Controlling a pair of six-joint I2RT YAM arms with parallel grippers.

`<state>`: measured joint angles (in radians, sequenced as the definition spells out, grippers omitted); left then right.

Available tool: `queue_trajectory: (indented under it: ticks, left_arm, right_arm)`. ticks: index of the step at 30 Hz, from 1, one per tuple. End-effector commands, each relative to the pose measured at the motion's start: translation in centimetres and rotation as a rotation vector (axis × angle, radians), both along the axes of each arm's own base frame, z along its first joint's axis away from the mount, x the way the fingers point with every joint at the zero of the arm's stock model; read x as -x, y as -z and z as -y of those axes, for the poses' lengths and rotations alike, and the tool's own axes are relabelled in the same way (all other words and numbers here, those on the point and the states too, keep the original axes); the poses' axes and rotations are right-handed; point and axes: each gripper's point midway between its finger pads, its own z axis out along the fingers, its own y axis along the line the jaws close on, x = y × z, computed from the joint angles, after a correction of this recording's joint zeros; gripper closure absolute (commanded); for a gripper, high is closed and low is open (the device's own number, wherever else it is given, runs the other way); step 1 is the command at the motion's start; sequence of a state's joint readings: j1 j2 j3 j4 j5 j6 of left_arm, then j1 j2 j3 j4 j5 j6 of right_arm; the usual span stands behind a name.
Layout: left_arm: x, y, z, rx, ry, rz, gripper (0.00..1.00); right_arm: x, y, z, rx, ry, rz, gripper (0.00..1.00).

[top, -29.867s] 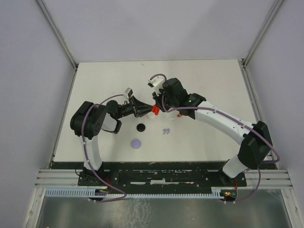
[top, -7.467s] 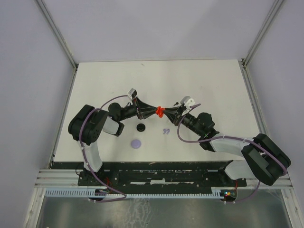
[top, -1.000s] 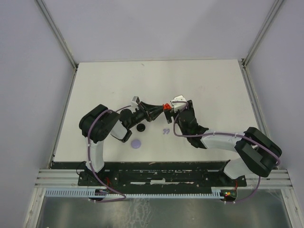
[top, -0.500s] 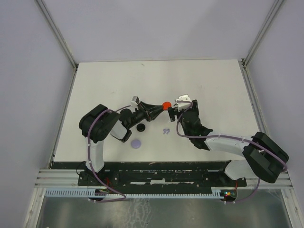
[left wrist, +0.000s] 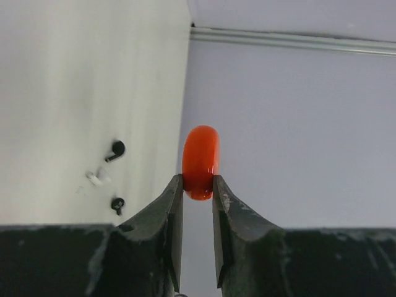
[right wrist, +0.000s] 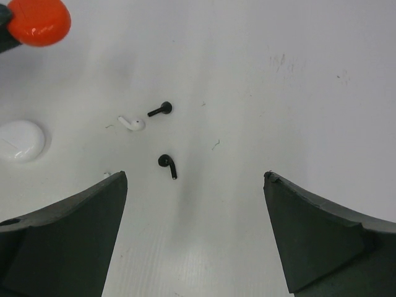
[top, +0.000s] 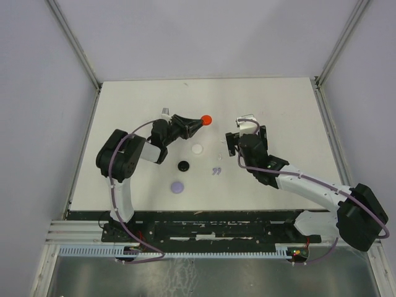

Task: Insert the wireless bluetooth earbuds into the charging case
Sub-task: Close the charging case, then place the charging case at the center of the board.

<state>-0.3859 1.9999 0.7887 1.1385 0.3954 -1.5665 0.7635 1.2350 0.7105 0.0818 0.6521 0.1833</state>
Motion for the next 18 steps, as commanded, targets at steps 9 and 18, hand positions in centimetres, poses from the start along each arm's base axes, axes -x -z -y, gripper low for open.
queue_trajectory:
  ticks: [9, 18]
  left_arm:
    - [-7.5, 4.8, -2.0, -0.431, 0.001, 0.027, 0.97]
    - [-8.4, 8.5, -1.8, -0.482, 0.038, -0.016, 0.97]
  right_arm:
    - [0.8, -1.4, 1.1, -0.057, 0.003, -0.029, 0.0]
    - [2.0, -1.8, 2.2, -0.081, 0.009, -0.026, 0.0]
